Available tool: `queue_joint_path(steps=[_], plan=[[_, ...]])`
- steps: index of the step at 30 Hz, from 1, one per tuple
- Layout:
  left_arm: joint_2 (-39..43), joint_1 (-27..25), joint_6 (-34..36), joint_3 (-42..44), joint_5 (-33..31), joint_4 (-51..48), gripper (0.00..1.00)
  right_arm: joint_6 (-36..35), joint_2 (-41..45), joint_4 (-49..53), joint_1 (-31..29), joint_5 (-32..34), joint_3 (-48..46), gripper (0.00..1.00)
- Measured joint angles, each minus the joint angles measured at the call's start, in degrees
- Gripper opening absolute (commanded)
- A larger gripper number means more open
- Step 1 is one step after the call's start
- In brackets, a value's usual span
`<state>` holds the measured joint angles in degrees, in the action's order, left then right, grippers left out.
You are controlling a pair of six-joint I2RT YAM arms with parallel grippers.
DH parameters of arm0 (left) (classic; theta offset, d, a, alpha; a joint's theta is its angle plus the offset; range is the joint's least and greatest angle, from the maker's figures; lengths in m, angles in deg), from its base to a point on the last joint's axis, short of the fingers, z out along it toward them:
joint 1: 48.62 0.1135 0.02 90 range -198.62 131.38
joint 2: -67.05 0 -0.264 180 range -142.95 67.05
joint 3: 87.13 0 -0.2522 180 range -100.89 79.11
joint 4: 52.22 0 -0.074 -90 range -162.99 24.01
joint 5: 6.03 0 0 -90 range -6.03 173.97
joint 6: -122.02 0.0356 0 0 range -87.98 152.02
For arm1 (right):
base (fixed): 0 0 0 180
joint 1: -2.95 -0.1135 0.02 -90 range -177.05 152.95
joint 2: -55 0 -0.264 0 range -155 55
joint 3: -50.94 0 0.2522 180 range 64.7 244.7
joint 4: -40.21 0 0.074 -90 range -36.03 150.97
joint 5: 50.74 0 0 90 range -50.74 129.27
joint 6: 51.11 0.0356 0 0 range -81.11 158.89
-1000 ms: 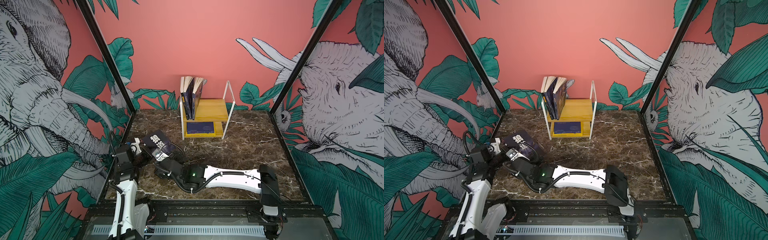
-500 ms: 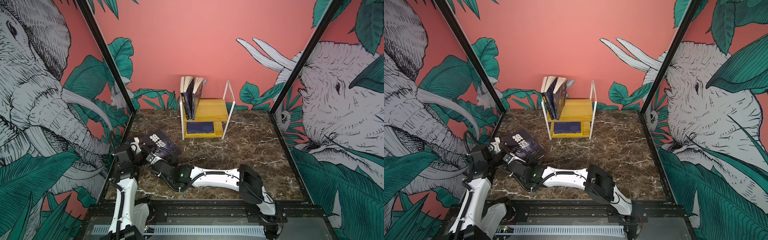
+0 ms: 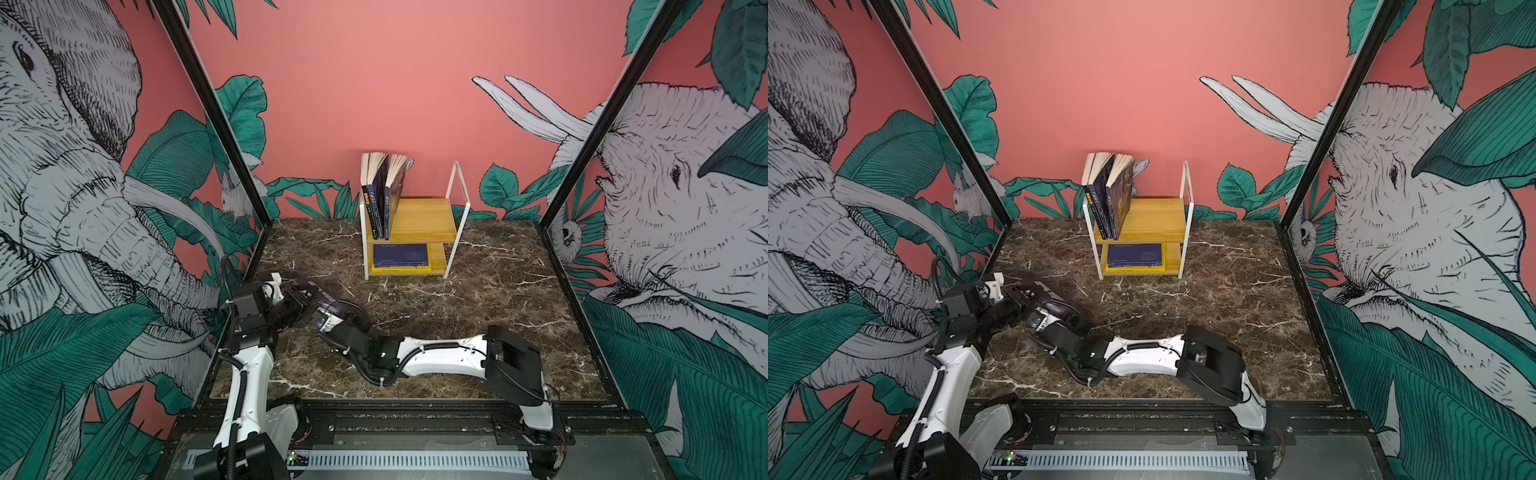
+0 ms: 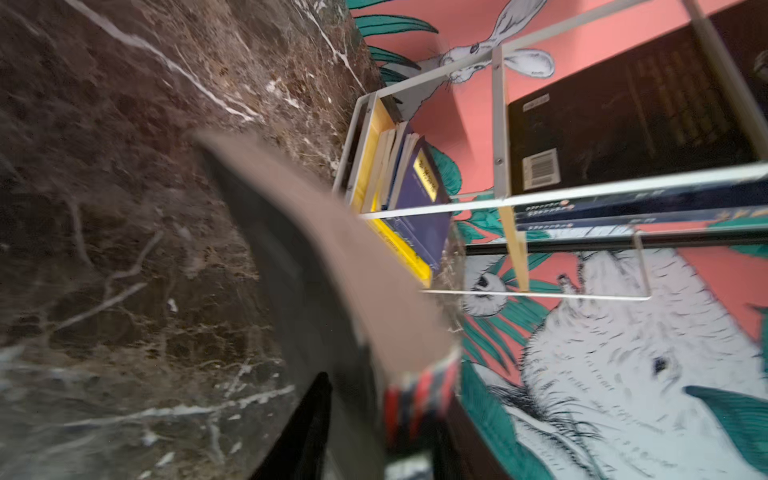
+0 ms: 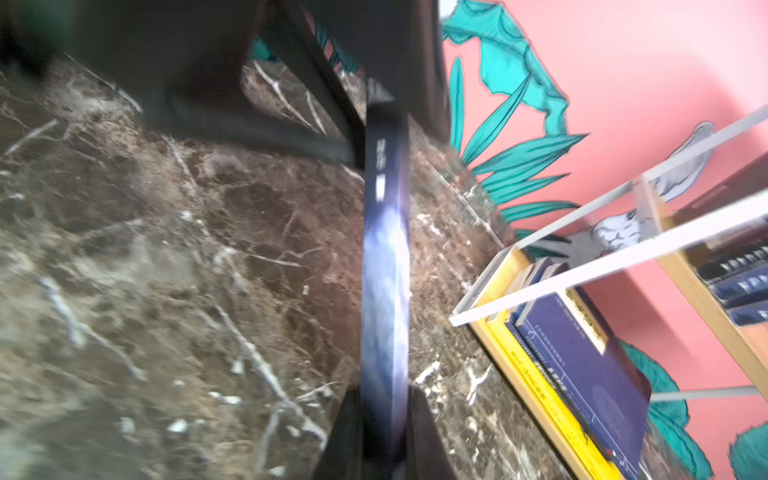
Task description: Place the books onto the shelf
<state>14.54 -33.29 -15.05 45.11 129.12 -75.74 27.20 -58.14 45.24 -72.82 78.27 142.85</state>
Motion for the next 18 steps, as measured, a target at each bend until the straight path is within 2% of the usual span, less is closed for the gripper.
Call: queue_joint_path(steps=[5, 8, 13, 18], plan=[[-1.6, 0.0, 1.4, -2.2, 2.5, -0.4, 0.73, -6.9, 6.8, -10.6, 0.9, 2.9, -13.8, 0.00], [-3.7, 0.0, 2.2, -3.4, 5.3, -0.3, 0.75, -11.2, 10.8, -18.4, 0.9, 3.9, -20.9, 0.00], [-9.8, 0.1, 4.0, -8.4, 11.2, -2.6, 0.79, -19.8, 13.4, -29.8, 0.8, 6.0, -27.0, 0.00], [-13.0, 0.1, -0.1, -8.6, 17.5, 0.9, 0.83, -25.8, 13.7, -36.7, 0.8, 7.1, -31.0, 0.00]])
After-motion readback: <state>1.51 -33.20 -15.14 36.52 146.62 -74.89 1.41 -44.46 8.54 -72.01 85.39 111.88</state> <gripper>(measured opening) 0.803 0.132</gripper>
